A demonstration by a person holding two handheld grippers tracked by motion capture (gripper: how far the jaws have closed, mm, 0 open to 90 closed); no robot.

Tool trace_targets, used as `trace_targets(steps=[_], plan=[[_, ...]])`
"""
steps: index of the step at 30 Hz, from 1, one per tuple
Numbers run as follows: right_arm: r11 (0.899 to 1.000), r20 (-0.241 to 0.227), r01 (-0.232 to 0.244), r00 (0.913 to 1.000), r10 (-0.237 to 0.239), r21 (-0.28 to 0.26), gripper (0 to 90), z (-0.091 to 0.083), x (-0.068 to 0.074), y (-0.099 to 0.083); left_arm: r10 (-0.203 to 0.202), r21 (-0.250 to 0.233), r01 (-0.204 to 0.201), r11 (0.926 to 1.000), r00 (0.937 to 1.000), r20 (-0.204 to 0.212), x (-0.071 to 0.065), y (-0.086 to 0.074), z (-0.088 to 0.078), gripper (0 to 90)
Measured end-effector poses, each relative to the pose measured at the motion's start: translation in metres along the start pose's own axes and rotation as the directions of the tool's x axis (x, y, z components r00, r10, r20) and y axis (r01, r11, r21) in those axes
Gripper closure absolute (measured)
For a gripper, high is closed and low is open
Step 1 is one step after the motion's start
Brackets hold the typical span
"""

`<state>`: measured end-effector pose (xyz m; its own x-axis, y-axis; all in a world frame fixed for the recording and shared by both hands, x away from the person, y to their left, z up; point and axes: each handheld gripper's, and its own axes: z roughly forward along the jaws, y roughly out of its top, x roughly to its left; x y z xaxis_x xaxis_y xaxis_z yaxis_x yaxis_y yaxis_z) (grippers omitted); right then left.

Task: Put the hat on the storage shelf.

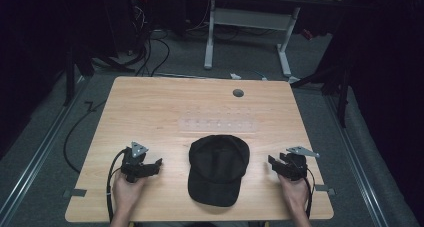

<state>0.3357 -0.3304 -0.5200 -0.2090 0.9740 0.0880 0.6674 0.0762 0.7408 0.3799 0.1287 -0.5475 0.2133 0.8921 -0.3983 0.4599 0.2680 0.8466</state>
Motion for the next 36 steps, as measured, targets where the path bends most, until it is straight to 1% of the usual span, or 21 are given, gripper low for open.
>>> trace_targets(steps=[2, 5, 8, 9, 10, 14, 17, 18, 20, 21, 22, 23, 24, 25, 26, 28, 29, 31, 32, 36], plan=[[1.000, -0.018, 0.025, 0.9995, -0.025, -0.005, 48.2, -0.004, 0.003, 0.000, 0.001, -0.001, -0.001, 1.0000, 1.0000, -0.001, 0.000, 0.000, 0.000, 20.8], [1.000, -0.046, 0.029, 0.9985, -0.029, -0.007, 49.0, -0.010, 0.008, 0.000, 0.000, 0.000, 0.000, 1.0000, 1.0000, 0.000, 0.000, 0.000, 0.000, 20.8], [0.999, -0.076, 0.044, 0.9961, -0.045, -0.015, 49.6, -0.016, 0.013, 0.002, 0.000, 0.000, 0.000, 1.0000, 1.0000, -0.001, 0.000, 0.000, 0.000, 20.8], [0.999, -0.076, 0.044, 0.9961, -0.045, -0.015, 49.6, -0.016, 0.013, 0.002, 0.000, 0.000, 0.000, 1.0000, 1.0000, -0.001, 0.000, 0.000, 0.000, 21.0], [0.998, -0.099, 0.056, 0.9934, -0.058, -0.025, 49.8, -0.021, 0.018, 0.005, 0.000, -0.001, 0.000, 1.0000, 1.0000, -0.001, 0.000, 0.000, 0.000, 21.2], [0.997, -0.141, 0.070, 0.9872, -0.075, -0.035, 50.1, -0.026, 0.026, 0.010, 0.000, -0.001, 0.000, 1.0000, 1.0000, -0.002, 0.000, 0.000, 0.000, 21.2], [0.995, -0.175, 0.084, 0.9802, -0.091, -0.046, 50.1, -0.030, 0.033, 0.014, 0.000, -0.001, 0.000, 1.0000, 1.0000, -0.002, 0.000, 0.000, 0.000, 21.2], [0.993, -0.182, 0.098, 0.9774, -0.107, -0.058, 50.1, -0.031, 0.037, 0.016, -0.001, -0.002, 0.001, 1.0000, 1.0000, -0.003, 0.000, 0.000, 0.000, 21.3], [0.991, -0.190, 0.112, 0.9740, -0.123, -0.068, 50.4, -0.033, 0.042, 0.018, 0.001, -0.007, -0.001, 1.0000, 1.0000, -0.008, 0.000, 0.000, 0.000, 22.1], [0.989, -0.191, 0.128, 0.9715, -0.140, -0.076, 51.1, -0.035, 0.046, 0.020, -0.002, -0.009, 0.002, 1.0000, 0.9999, -0.010, 0.001, 0.000, 0.000, 23.2], [0.984, -0.191, 0.153, 0.9672, -0.168, -0.090, 51.3, -0.037, 0.051, 0.022, -0.002, -0.009, 0.002, 1.0000, 0.9999, -0.011, 0.001, 0.000, 0.000, 23.9], [0.984, -0.191, 0.153, 0.9672, -0.168, -0.090, 51.3, -0.037, 0.051, 0.022, -0.002, -0.009, 0.002, 1.0000, 0.9999, -0.011, 0.001, 0.000, 0.000, 23.9], [0.979, -0.204, 0.177, 0.9593, -0.195, -0.103, 51.9, -0.040, 0.058, 0.025, -0.002, -0.010, 0.002, 1.0000, 0.9999, -0.011, 0.001, 0.000, 0.000, 23.9], [0.979, -0.204, 0.177, 0.9593, -0.195, -0.103, 51.9, -0.040, 0.058, 0.025, -0.002, -0.010, 0.002, 1.0000, 0.9999, -0.011, 0.001, 0.000, 0.000, 23.9], [0.975, -0.218, 0.197, 0.9517, -0.216, -0.107, 52.4, -0.042, 0.065, 0.028, -0.002, -0.009, 0.002, 1.0000, 0.9999, -0.011, 0.001, 0.000, 0.000, 23.9], [0.973, -0.232, 0.204, 0.9464, -0.225, -0.108, 52.6, -0.042, 0.069, 0.032, -0.002, -0.009, 0.002, 1.0000, 0.9999, -0.011, 0.001, 0.000, 0.000, 23.9], [0.973, -0.236, 0.206, 0.9451, -0.226, -0.108, 52.8, -0.042, 0.071, 0.034, -0.002, -0.009, 0.002, 1.0000, 0.9999, -0.011, 0.001, 0.000, 0.000, 23.9], [0.973, -0.239, 0.207, 0.9441, -0.227, -0.107, 52.9, -0.041, 0.072, 0.035, -0.003, -0.010, 0.003, 1.0000, 0.9999, -0.011, 0.001, 0.000, 0.000, 23.9], [0.974, -0.248, 0.204, 0.9426, -0.224, -0.101, 53.2, -0.037, 0.074, 0.039, -0.003, -0.009, 0.003, 1.0000, 0.9999, -0.011, 0.001, 0.000, 0.000, 23.9], [0.975, -0.259, 0.204, 0.9404, -0.221, -0.089, 53.2, -0.032, 0.080, 0.044, -0.002, -0.009, 0.002, 1.0000, 0.9999, -0.011, 0.001, 0.000, 0.000, 23.9]])
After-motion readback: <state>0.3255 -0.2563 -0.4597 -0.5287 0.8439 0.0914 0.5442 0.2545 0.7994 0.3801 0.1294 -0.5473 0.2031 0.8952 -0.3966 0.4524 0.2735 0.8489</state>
